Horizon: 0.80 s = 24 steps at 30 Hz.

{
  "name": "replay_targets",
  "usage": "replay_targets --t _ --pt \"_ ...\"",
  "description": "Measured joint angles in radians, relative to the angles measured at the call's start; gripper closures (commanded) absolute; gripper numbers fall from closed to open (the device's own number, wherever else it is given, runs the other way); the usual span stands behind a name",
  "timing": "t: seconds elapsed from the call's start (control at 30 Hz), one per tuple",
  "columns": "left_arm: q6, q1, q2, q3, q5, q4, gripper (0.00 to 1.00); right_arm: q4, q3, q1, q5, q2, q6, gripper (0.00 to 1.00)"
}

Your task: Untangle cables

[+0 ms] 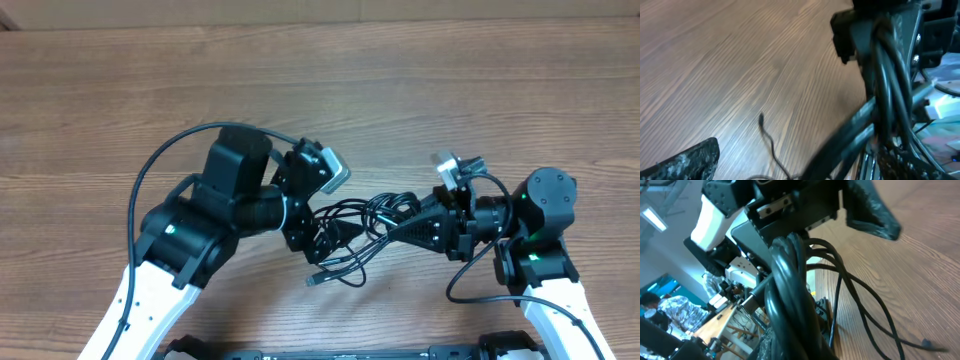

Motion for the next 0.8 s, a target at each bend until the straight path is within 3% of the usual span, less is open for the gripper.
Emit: replay_targets --t 0.17,0.23,0.27,0.3,0.33,0.37,0.57,0.6,0.67,0.73,0.77,0.8 --pt "0.0 0.0 0.017 0.0 0.068 0.034 0.02 0.034 0.0 0.029 0.0 0.0 -0.001 0.96" --pt "0.001 0.001 0.023 0.0 0.097 0.036 0.15 0.036 0.0 0.032 0.0 0.0 -0.001 0.96" --pt "0.006 0.004 0.026 0.0 0.125 0.036 0.25 0.036 0.0 0.033 0.0 0.0 -0.001 0.96" --pt "0.008 0.004 0.027 0.0 0.138 0.035 0.49 0.037 0.0 0.033 0.0 0.0 0.0 0.96" --pt "0.019 0.004 0.028 0.0 0.164 0.037 0.83 0.037 0.0 0.034 0.0 0.0 -0.001 0.96" --pt "0.023 0.004 0.028 0.0 0.203 0.036 0.96 0.036 0.0 0.034 0.001 0.0 -0.002 0.96" --pt "0.032 -0.002 0.027 0.0 0.292 0.033 0.96 0.035 0.0 0.032 0.01 0.001 -0.001 0.95" --pt "0.033 -0.002 0.027 0.0 0.293 0.034 0.96 0.036 0.0 0.032 0.011 0.001 -0.001 0.84" --pt "0.036 -0.002 0.027 0.0 0.292 0.036 0.96 0.036 0.0 0.033 0.029 0.001 0.014 0.39" --pt "0.038 -0.002 0.027 0.0 0.276 0.037 0.96 0.025 0.0 0.038 0.054 0.001 0.033 0.09" --pt "0.038 -0.002 0.027 0.0 0.266 0.04 0.96 0.02 0.0 0.038 0.069 0.001 0.036 0.0" --pt "0.038 -0.002 0.028 0.0 0.24 0.039 0.96 -0.01 0.0 0.038 0.097 0.001 0.04 0.0"
